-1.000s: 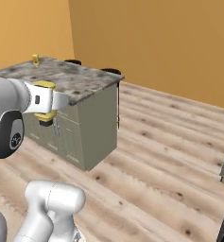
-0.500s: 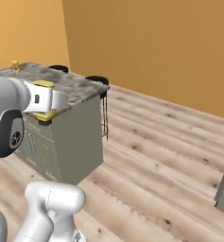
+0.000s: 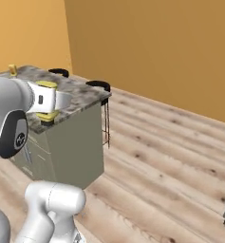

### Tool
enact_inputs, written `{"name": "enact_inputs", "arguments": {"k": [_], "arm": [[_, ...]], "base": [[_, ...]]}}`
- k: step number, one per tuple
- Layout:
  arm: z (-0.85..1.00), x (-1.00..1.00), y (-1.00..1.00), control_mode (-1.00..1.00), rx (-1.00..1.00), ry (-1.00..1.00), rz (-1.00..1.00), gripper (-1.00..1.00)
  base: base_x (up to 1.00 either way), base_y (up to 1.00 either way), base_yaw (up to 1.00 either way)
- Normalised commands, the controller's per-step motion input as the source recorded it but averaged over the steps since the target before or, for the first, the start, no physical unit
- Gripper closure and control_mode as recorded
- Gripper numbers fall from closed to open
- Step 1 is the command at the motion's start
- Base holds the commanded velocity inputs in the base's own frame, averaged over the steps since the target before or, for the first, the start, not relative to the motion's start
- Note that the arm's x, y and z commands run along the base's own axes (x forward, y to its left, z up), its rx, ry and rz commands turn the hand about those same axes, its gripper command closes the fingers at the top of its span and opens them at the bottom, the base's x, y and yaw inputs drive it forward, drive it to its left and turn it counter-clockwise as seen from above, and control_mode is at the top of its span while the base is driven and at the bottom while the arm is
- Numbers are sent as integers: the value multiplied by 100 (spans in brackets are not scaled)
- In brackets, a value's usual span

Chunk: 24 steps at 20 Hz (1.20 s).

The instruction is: The dining table condiment station is running low on mustard. Refill the condiment station by opening the cabinet and taking the mustard from the cabinet and placing it on the dining table.

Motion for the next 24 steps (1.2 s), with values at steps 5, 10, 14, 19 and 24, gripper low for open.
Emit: {"name": "enact_inputs", "arguments": {"k": [5, 10, 14, 19, 24], "arm": [[0, 0, 0, 100, 0, 0, 0, 100], [0, 0, 0, 100, 0, 0, 0, 100], [0, 0, 0, 100, 0, 0, 0, 100], [0, 0, 0, 100, 0, 0, 0, 100], [0, 0, 0, 100, 0, 0, 0, 100]], "base": [[40, 99, 0], [59, 100, 0], [54, 100, 0], [51, 100, -2], [61, 100, -3]]}}
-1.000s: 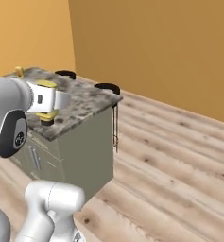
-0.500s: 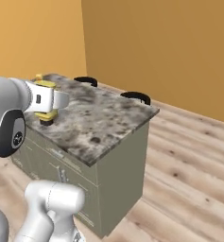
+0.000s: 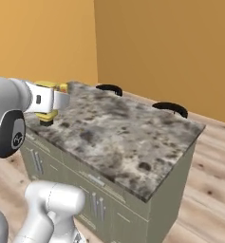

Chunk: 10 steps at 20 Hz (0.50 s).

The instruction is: The dining table condiment station is running low on mustard. Refill the condiment station by opening the cabinet and taking the mustard from the cabinet and placing it on the dining table.

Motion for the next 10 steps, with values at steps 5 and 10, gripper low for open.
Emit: {"name": "enact_inputs", "arguments": {"k": [5, 10], "arm": [[0, 0, 0, 100, 0, 0, 0, 100], [0, 0, 0, 100, 0, 0, 0, 100]], "base": [[62, 100, -4], [39, 100, -18]]}}
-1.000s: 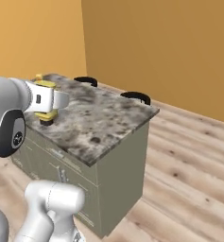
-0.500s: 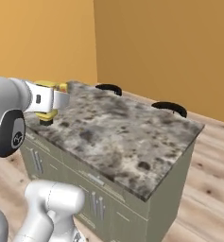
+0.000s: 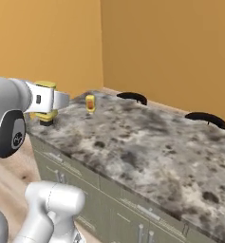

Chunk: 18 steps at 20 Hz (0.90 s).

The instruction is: The dining table condiment station is running low on mustard. Refill the condiment station by opening the cabinet and taking the mustard from the cabinet and placing it on the dining table.

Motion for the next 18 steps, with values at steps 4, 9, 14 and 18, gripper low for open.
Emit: {"name": "enact_inputs", "arguments": {"k": [4, 9, 14, 18], "arm": [[0, 0, 0, 100, 0, 0, 0, 100], [0, 0, 0, 100, 0, 0, 0, 100], [0, 0, 0, 100, 0, 0, 0, 100], [0, 0, 0, 100, 0, 0, 0, 100]], "base": [[25, 100, -36], [17, 100, -45], [1, 100, -43], [0, 100, -45]]}}
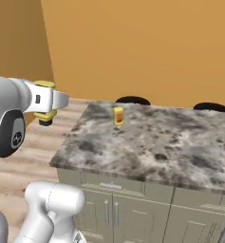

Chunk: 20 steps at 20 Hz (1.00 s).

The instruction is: The dining table condiment station is running low on mustard. Refill the condiment station by opening the cabinet and taking the mustard from the cabinet and placing it on the dining table.

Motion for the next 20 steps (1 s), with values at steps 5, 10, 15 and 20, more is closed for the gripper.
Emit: {"name": "enact_inputs", "arguments": {"k": [5, 10, 15, 20], "arm": [[0, 0, 0, 100, 0, 0, 0, 100], [0, 0, 0, 100, 0, 0, 0, 100], [0, 0, 0, 100, 0, 0, 0, 100], [0, 0, 0, 100, 0, 0, 0, 100]], "base": [[2, 100, -52], [7, 100, -56], [19, 100, -58], [26, 100, -58]]}}
